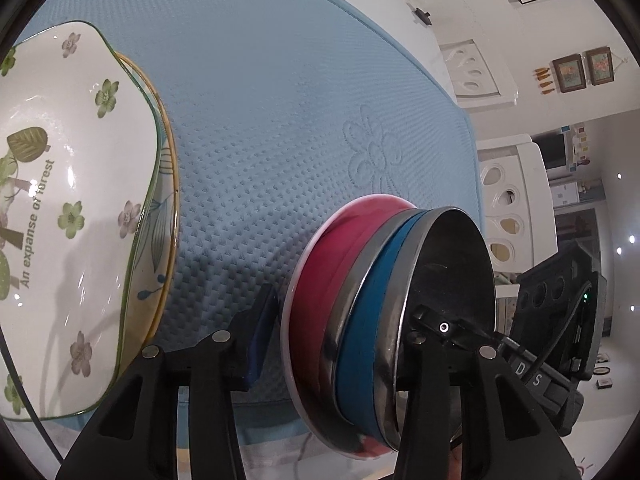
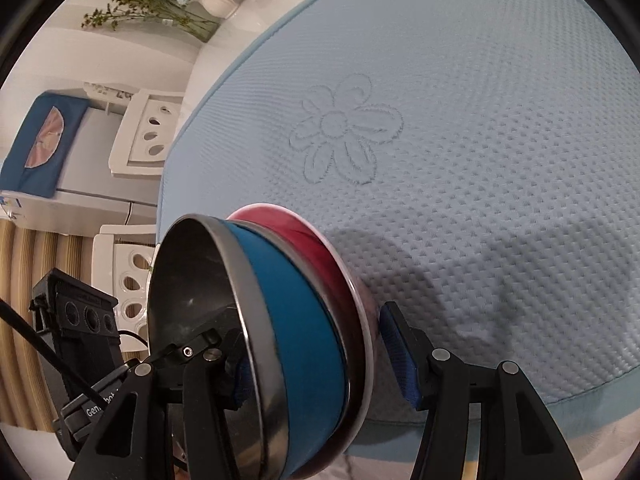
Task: Organize plates and bowls
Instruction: 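Lift the nested bowls and carry them toward the plate stack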
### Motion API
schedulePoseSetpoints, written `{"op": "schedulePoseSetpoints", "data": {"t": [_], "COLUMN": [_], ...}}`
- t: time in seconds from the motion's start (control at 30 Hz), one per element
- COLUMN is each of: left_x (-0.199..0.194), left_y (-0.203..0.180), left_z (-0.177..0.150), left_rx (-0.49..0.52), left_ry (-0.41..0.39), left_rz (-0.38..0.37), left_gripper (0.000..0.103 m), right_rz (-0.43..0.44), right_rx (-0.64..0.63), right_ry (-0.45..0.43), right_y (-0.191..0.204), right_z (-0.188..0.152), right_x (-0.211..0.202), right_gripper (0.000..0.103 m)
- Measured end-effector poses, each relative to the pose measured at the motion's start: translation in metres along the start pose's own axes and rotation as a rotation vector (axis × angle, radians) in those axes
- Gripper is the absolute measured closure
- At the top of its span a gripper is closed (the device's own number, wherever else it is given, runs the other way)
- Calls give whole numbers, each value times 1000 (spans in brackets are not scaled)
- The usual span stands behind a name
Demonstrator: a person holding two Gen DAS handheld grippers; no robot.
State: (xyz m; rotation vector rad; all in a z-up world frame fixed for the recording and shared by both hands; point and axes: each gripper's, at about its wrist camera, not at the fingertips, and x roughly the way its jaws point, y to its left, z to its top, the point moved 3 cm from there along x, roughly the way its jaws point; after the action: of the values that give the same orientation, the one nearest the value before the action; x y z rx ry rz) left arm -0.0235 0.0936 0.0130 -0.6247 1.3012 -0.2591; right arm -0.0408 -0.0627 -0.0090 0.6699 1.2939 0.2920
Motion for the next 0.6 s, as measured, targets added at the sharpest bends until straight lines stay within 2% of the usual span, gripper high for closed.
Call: {"op": "schedulePoseSetpoints", "data": {"t": [0.2, 0.37, 0.6], "left_x": [0, 0, -6], "left_y": [-2, -6, -10], "left_z": [0, -1, 0], "left_rx": [18, 30, 27], "left_ry": [0, -3, -14], "left_rz": [15, 40, 57], "left_gripper": [61, 60, 62], "right_rz": [-5, -51, -73], "right_rx": [0, -22, 38], "right_ry": [-28, -47, -72], "right_y": [0, 12, 17], "right_z": [-6, -11, -15], "right_x": [-2, -2, -3], "right_gripper": [49, 49, 49]}}
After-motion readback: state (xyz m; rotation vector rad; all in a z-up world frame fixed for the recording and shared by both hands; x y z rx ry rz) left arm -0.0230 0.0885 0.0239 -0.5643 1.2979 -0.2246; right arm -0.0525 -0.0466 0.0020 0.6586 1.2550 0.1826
